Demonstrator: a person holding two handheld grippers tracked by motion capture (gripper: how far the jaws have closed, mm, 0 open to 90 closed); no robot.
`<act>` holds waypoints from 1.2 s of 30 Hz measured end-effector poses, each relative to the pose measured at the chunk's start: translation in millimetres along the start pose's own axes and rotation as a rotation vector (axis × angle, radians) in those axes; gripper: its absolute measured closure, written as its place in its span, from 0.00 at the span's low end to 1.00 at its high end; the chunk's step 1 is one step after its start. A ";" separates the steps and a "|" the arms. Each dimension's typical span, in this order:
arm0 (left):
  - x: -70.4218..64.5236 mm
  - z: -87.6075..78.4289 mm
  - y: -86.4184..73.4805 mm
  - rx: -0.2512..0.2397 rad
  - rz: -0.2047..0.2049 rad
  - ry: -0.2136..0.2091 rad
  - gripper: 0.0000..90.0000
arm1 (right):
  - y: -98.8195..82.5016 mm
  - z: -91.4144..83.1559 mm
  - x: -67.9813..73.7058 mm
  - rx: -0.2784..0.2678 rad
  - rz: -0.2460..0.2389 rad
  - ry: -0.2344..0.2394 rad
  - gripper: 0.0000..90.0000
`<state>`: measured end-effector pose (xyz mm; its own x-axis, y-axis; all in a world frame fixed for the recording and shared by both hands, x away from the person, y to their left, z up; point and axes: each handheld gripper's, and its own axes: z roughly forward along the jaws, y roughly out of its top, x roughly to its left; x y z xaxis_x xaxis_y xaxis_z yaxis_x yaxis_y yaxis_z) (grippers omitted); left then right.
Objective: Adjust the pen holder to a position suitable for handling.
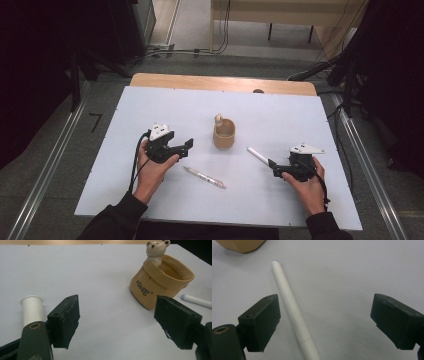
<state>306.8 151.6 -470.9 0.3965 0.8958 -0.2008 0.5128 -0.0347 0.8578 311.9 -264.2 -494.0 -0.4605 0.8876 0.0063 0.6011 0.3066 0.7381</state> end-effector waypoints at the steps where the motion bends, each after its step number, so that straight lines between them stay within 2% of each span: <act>1: 0.5 -0.9 -0.8 -0.002 0.000 0.002 0.24 | 0.0 0.0 0.0 0.000 0.000 0.000 0.09; 5: 1.8 -2.4 -2.7 0.001 0.001 0.005 0.23 | 1.4 2.2 3.0 0.000 0.001 0.016 0.09; 7: 3.0 -2.3 -3.2 0.006 -0.002 0.008 0.23 | 1.6 3.5 3.6 0.001 -0.005 0.015 0.13; 18: 7.3 -3.2 -10.2 0.032 -0.016 0.011 0.22 | 5.0 10.3 7.9 0.001 -0.009 0.031 0.14; 27: 9.2 -2.5 -12.2 0.038 -0.017 0.016 0.22 | 8.4 16.6 14.8 0.006 -0.021 0.047 0.15; 36: 8.1 -2.5 -12.9 0.034 -0.019 0.010 0.21 | 8.7 17.3 15.8 0.004 -0.027 0.053 0.17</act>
<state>301.5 160.4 -482.4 0.3788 0.9008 -0.2124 0.5462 -0.0324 0.8370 321.1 -241.5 -499.1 -0.5104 0.8597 0.0217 0.5906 0.3320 0.7355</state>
